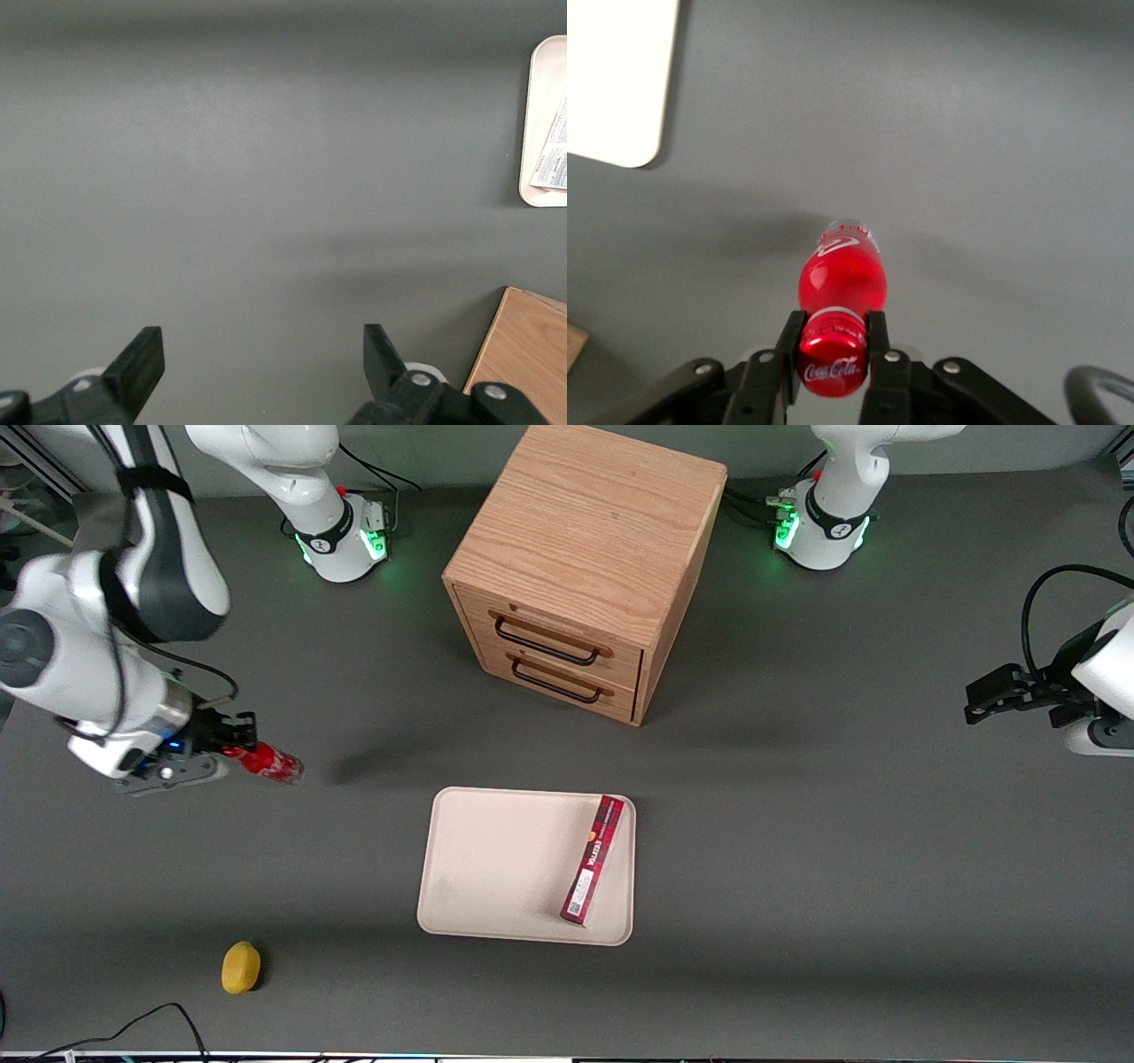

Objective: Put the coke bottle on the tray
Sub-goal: 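Lift the bottle with the right gripper and carry it toward the cream tray, then lower the bottle onto the tray beside the red box and open the right gripper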

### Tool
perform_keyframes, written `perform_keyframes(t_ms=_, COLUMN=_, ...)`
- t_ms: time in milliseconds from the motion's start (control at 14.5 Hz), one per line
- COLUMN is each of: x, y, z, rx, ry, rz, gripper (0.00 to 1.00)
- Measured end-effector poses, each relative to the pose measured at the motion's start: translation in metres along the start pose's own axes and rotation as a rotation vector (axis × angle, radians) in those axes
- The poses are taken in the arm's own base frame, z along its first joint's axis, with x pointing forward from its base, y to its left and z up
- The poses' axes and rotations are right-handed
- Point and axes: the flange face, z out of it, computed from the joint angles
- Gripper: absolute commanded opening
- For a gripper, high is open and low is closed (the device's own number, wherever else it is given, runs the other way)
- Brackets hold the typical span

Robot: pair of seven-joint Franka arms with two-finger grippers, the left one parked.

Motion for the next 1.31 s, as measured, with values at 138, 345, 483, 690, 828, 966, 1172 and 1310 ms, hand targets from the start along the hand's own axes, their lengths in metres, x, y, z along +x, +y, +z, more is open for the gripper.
perform_keyframes(t_ms=138, x=-0.004, y=0.005, z=-0.066, rx=0.026, ry=-0.039, rz=0.013, gripper=0.00)
perform_keyframes(t_ms=345, x=0.000, y=0.003, z=-0.136, rx=0.061, ry=-0.085, rz=-0.007, gripper=0.00)
perform_keyframes(t_ms=483, x=0.022, y=-0.015, z=-0.150, rx=0.065, ry=-0.068, rz=-0.026, gripper=0.00)
perform_keyframes(t_ms=690, x=0.076, y=-0.071, z=-0.114, rx=0.058, ry=-0.033, rz=0.007, gripper=0.00)
perform_keyframes(t_ms=828, x=0.117, y=-0.122, z=-0.070, rx=0.065, ry=0.013, rz=0.050, gripper=0.00)
perform_keyframes(t_ms=966, x=0.153, y=-0.168, z=-0.018, rx=0.083, ry=0.062, rz=0.085, gripper=0.00)
perform_keyframes(t_ms=1172, x=0.191, y=-0.205, z=0.055, rx=0.108, ry=0.114, rz=0.131, gripper=0.00)
perform_keyframes(t_ms=1310, x=0.204, y=-0.210, z=0.087, rx=0.108, ry=0.128, rz=0.145, gripper=0.00)
